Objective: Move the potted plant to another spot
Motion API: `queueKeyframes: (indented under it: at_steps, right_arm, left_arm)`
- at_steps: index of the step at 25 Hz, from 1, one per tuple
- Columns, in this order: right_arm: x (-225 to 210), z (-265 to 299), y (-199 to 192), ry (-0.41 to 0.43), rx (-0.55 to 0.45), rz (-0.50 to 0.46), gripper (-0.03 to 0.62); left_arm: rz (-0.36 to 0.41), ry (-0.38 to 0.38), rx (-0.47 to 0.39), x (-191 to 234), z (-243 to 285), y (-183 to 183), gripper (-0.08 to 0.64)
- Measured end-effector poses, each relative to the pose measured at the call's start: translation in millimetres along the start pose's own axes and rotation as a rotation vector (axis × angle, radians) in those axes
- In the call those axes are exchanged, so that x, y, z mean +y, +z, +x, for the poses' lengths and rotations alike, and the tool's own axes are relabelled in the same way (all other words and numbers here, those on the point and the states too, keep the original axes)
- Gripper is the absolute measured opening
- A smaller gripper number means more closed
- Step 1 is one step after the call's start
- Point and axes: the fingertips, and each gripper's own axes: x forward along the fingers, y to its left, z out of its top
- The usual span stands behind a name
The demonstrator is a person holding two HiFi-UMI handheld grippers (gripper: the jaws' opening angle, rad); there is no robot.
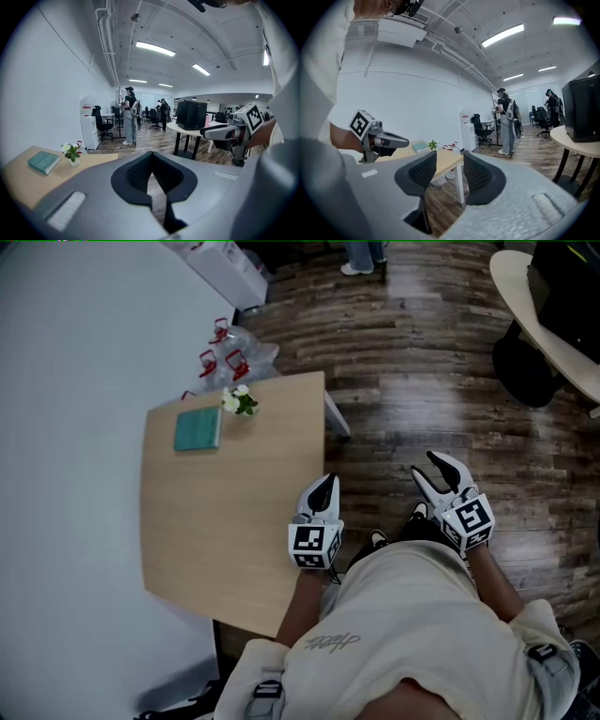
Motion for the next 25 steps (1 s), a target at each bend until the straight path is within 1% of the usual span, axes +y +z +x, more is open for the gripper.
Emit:
queueKeyframes:
  at_steps: [5, 9, 12, 17, 19, 22, 25]
  right_arm:
    - [-27.1, -0.2, -3.8, 0.004, 0.013, 0.001, 0.183]
    - [-53.4, 2.3, -3.6, 0.016, 0.011, 0.004, 0.183]
    - [-65.6, 5.0, -5.0, 0.046, 0.010, 0.003, 0.183]
    - [-83.7, 7.9, -13.8, 0.081, 0.020, 0.008, 0.183]
    - [-89.5, 14.8, -18.2, 0.085, 0.028, 0.014, 0.183]
    - [-91.3, 22.3, -27.5, 0.082, 0.051, 0.045, 0.183]
    - [-94.1, 31.5, -27.4, 0.078, 0.052, 0.063, 0.183]
  left_arm:
    - [0.013, 0.002, -0.024, -5.9, 26.2, 20.1, 0.017]
    - [0.021, 0.014, -0.028, -14.4, 43.9, 29.1, 0.017]
    - [0.020, 0.037, -0.017, -18.7, 53.7, 28.5, 0.017]
    - [-0.013, 0.064, 0.002, -27.3, 65.6, 24.6, 0.017]
    - [-0.005, 0.058, 0.009, -26.5, 70.4, 26.2, 0.017]
    - [0.021, 0.057, 0.046, -20.3, 68.4, 24.7, 0.017]
    - [0.017, 0.059, 0.063, -8.1, 72.0, 24.7, 0.017]
